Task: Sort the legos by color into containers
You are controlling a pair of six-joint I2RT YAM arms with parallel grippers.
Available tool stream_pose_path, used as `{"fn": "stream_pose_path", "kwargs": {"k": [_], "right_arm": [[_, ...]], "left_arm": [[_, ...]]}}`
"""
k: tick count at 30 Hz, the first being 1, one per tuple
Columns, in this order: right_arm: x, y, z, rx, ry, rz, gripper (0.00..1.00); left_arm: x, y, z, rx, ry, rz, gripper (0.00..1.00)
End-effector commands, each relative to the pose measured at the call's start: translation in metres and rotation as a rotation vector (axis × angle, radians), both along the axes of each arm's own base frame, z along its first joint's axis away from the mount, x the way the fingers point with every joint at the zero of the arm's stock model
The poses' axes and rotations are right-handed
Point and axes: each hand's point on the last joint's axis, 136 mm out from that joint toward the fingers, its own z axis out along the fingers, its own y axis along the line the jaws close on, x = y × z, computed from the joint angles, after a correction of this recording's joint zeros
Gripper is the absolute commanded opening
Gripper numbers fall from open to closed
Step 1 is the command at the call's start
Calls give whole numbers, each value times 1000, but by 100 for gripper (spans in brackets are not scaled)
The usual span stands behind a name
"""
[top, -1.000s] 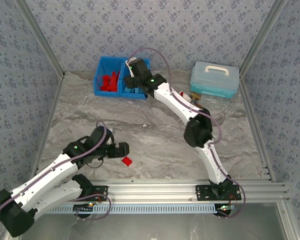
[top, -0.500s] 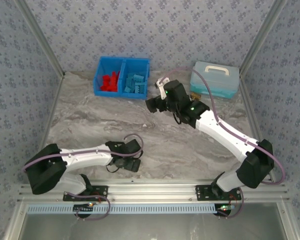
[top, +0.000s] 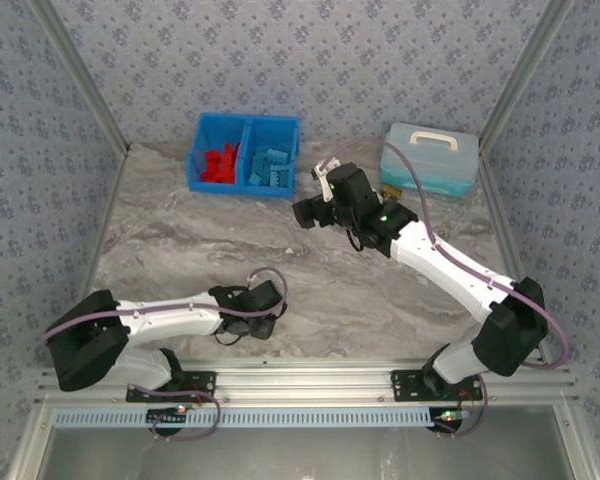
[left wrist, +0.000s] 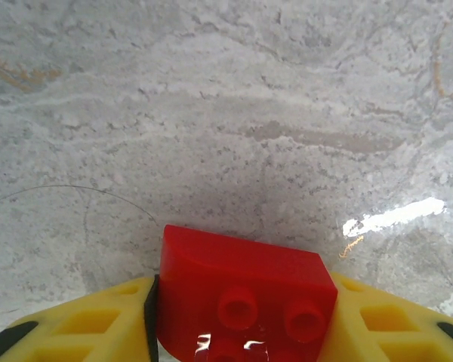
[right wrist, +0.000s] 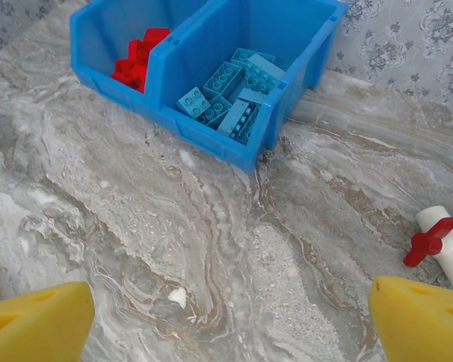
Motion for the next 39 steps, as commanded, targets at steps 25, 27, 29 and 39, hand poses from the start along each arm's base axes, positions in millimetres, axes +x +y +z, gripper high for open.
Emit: {"fn": "stream_pose_path", "kwargs": {"k": [25,27,29,39], "right_arm": [[-22,-25,35,110,-2,-82,96],[-25,-27,38,107,-3,-82,96],[-29,-30,42,104,-10,-88,96],[-61,-53,50,124,-12,-110,96]], "left_arm": [[278,86,189,-190,-458,369,46],[319,99,204,-183,-495,394,46],[360,110,208,-170,-510,415,46],[454,100,168,-273,-414,417,55]]}}
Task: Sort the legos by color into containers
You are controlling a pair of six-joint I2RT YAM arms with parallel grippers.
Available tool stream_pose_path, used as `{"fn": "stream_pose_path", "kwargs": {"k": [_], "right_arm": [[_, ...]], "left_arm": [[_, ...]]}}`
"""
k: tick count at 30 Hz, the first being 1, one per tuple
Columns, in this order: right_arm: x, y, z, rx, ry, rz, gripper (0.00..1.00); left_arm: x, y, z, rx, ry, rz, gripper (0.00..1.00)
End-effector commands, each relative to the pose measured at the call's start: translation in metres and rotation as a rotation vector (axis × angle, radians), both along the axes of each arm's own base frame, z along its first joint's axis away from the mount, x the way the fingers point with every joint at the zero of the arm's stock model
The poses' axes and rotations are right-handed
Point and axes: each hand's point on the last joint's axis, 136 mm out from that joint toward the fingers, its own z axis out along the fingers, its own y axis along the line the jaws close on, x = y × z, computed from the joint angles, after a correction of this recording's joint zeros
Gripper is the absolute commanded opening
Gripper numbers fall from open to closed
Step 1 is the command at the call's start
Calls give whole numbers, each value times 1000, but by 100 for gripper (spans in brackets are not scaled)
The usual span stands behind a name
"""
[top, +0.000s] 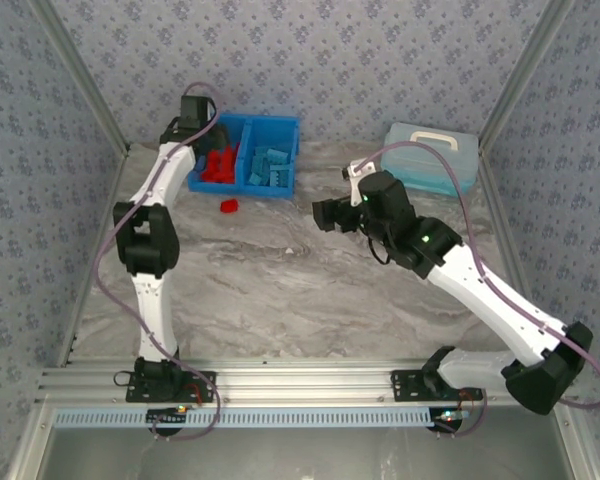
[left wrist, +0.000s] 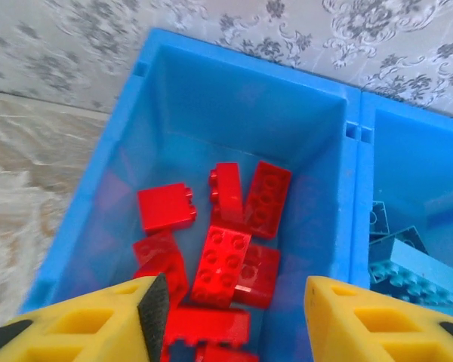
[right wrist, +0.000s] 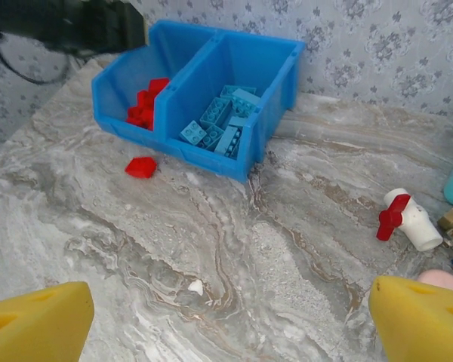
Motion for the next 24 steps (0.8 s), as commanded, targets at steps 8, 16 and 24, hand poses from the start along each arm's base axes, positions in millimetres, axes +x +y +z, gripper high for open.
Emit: {"fn": "stream_pose_path", "kwargs": {"k": [8,16,24], "right_arm": [[-18,-12,-30,-11,70,-36,97],[-12,2,-36,-25,89,6,97],[-17,-4,-35,-29,97,-11,97]], "left_arm": [[-113,-27,-13,-110,32,-81,68],[-167,-23,-85,13,186,-134,94],[-128,-20,-121,127,261,-158,99]]}}
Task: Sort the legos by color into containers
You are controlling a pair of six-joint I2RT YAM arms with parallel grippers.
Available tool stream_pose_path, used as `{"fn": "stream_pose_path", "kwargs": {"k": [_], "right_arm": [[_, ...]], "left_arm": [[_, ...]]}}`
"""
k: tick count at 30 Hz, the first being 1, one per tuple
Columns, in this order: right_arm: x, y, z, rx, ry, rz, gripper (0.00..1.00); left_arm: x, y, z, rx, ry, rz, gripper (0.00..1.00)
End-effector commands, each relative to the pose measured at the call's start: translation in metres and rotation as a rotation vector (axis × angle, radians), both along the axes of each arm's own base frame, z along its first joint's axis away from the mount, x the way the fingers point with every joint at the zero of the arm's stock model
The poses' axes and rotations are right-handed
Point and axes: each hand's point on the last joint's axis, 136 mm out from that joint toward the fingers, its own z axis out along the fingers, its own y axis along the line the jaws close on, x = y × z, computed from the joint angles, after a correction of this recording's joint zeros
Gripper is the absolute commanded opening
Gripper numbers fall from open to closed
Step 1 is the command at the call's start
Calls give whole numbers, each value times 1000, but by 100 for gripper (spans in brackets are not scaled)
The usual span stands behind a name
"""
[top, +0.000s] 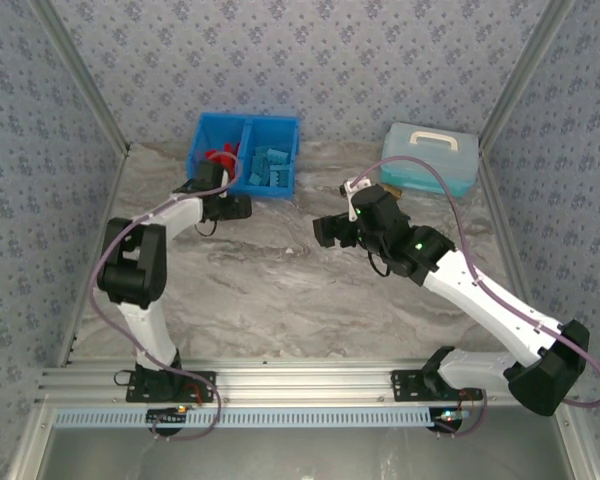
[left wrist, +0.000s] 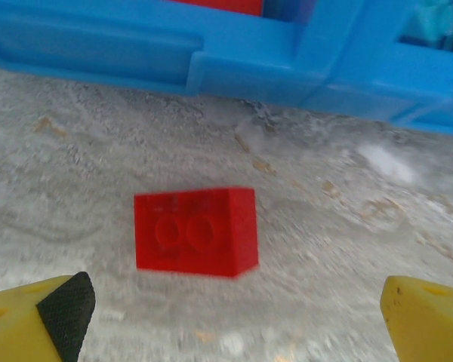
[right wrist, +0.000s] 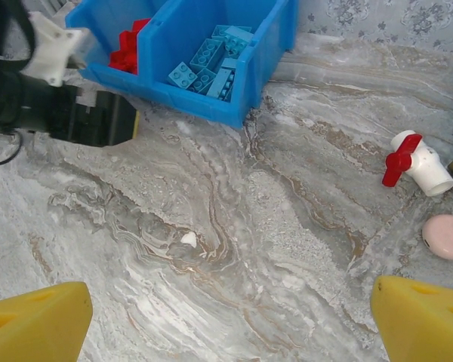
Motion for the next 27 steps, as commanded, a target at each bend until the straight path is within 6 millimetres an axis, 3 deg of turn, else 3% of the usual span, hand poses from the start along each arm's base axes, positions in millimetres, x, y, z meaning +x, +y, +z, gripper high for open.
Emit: {"fn": "stream_pose_path", "kwargs": {"k": [1,4,8,18,24,27], "right_arm": [[-6,-4,14,24,-14,-10,97],[-8,-8,16,19,-18,-16,97],[-10,-11,18,19,-22,-24,97],[-10,-7,20,38,-24,-17,97],[-11,-6,21,39,-23,-12,97],[-12,-7,21,35,-26,-16,97]], "left_arm": [[24,8,2,62,-19,-16,99],[31,9,-11,36,13,-11,95],[31,7,-18,20,39,2,80],[5,6,-38,7,115,11,65],[3,8,-43,12,124,18,48],[4,8,-35,3,110,22,43]]}}
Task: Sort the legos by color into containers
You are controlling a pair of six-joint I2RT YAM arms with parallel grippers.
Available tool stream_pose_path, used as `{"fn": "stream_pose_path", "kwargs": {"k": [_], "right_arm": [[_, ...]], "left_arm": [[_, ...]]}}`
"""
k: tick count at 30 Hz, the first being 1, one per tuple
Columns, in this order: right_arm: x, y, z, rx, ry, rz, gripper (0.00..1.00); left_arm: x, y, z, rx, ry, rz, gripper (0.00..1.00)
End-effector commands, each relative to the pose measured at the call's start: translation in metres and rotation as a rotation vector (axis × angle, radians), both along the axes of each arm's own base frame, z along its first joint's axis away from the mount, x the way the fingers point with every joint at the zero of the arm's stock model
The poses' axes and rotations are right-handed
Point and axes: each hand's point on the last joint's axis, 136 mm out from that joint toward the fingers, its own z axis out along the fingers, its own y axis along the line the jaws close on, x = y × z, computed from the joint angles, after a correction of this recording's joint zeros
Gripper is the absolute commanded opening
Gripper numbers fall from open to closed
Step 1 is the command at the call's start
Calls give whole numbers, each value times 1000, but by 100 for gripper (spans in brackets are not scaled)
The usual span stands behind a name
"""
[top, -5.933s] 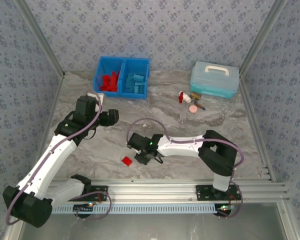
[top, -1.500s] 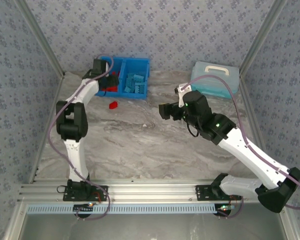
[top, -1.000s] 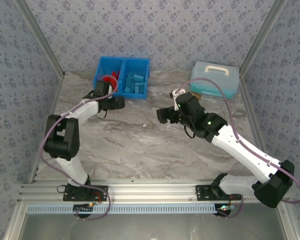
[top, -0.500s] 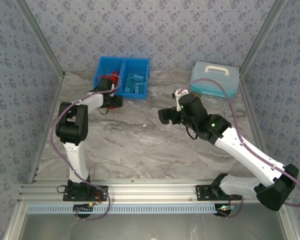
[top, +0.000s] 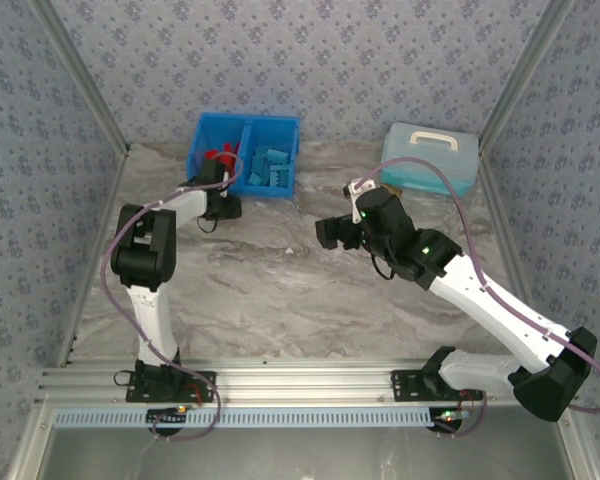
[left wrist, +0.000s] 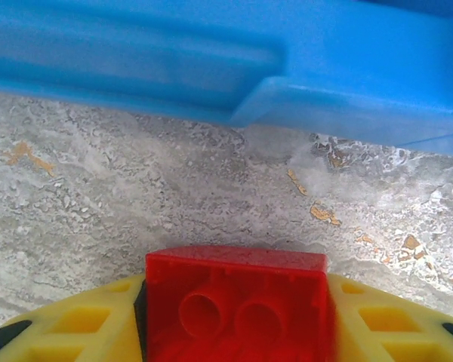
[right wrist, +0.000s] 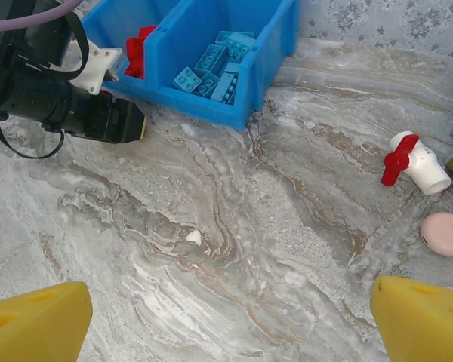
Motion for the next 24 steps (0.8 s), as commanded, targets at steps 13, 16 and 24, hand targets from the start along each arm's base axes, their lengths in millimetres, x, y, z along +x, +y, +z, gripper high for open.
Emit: {"fn": "stream_pose_path", "kwargs": {"k": [13,16,24], "right_arm": [[-5,-4,14,22,-19,-22,98],[-7,-5,15,24,-18,-24,98],[-18,-21,20,23,-25,-64,98]], "left_arm": [[37,13,146,-23,-246,57,39],[72,20,141,-10,-250,70,39],[132,23,125,26,-275,72,50]]}}
